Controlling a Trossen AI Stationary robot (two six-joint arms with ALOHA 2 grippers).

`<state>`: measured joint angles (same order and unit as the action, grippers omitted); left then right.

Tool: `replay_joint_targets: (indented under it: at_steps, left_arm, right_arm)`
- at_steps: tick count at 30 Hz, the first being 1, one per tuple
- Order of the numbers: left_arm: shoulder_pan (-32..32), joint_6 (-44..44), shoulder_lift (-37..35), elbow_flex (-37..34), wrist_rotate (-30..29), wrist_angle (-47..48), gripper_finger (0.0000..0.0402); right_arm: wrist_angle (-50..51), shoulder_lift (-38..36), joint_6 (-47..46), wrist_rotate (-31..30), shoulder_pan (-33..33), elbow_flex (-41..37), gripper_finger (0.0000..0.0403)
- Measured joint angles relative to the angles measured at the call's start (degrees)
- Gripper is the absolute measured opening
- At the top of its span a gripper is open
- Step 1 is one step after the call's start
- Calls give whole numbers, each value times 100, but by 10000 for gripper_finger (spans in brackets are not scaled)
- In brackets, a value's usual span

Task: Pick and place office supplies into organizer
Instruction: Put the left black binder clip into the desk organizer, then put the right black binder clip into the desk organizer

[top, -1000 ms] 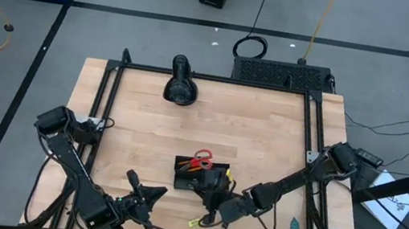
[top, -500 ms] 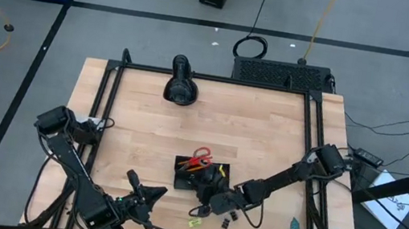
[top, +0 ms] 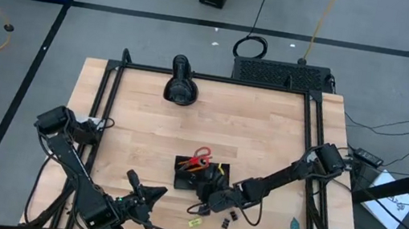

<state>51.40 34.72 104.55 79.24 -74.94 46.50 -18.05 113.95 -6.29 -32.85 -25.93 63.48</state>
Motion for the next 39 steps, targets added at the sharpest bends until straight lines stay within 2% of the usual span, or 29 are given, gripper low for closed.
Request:
replay_joint_targets:
  at_steps: [15,22,29,31,35,39]
  left_arm:
    - [0,9,0,0,2,-2,26]
    - [0,9,0,0,37,-5,26]
    - [0,31,0,0,228,-14,26]
    - [0,31,0,0,264,-16,26]
    - [0,55,0,0,295,-28,26]
    - [0,63,0,0,299,-31,26]
  right_arm:
    - [-13,-35,-224,-12,-30,1,72]
    - [353,-719,70,-6,-434,0,101]
    - [1266,-1371,103,1048,-1144,4,118]
    - [1778,-1447,-195,929,-1287,3,118]
    - [2932,-1550,-1909,-195,-1418,-51,112]
    - [3688,-1543,-3181,-305,-1479,-85,110]
